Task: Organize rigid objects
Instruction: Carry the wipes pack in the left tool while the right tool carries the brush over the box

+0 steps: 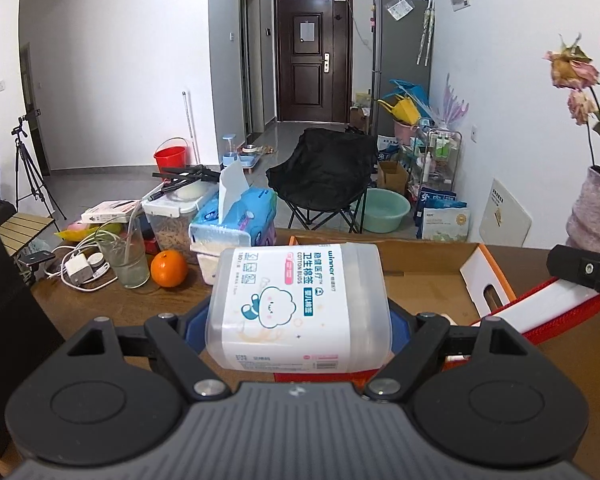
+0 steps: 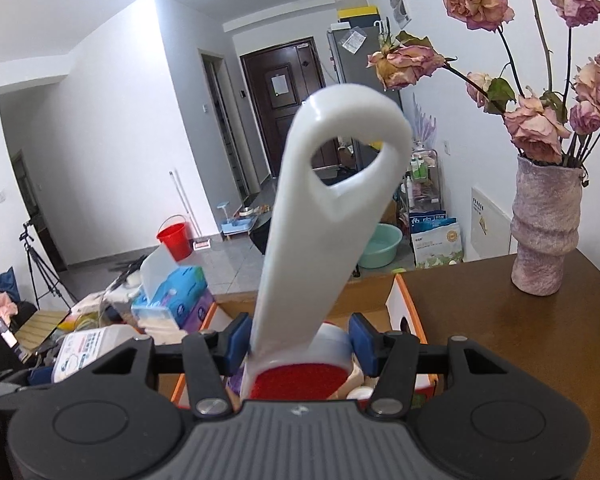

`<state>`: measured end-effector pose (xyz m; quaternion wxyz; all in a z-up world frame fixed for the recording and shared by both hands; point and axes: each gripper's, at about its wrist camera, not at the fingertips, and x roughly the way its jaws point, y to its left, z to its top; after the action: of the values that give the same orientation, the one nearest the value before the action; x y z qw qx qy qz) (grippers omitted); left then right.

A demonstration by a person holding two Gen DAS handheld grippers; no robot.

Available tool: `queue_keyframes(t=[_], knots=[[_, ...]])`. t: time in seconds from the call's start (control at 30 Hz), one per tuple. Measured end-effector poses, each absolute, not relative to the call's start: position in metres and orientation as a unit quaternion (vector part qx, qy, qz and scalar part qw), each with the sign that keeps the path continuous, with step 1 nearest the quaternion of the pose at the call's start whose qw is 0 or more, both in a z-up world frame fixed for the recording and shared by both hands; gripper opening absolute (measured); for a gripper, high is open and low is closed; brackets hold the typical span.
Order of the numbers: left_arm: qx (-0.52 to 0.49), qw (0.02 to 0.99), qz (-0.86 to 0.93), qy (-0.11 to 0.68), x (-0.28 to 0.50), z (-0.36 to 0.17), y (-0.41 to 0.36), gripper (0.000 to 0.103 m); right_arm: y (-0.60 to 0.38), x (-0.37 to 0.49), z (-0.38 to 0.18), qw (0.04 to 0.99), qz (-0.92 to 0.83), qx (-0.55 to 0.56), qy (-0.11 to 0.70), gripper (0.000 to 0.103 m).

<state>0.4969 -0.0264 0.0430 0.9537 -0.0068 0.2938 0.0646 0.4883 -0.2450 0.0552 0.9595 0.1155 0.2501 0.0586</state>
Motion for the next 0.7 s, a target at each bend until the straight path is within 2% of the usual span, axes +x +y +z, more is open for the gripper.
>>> queue_keyframes(t=[0.7], knots=[[0.008, 0.946, 0.078, 0.315, 0.596, 0.014, -0.045, 0.083, -0.26, 0.587, -0.003, 0.949, 0.018, 0.148, 0.279, 0.053]])
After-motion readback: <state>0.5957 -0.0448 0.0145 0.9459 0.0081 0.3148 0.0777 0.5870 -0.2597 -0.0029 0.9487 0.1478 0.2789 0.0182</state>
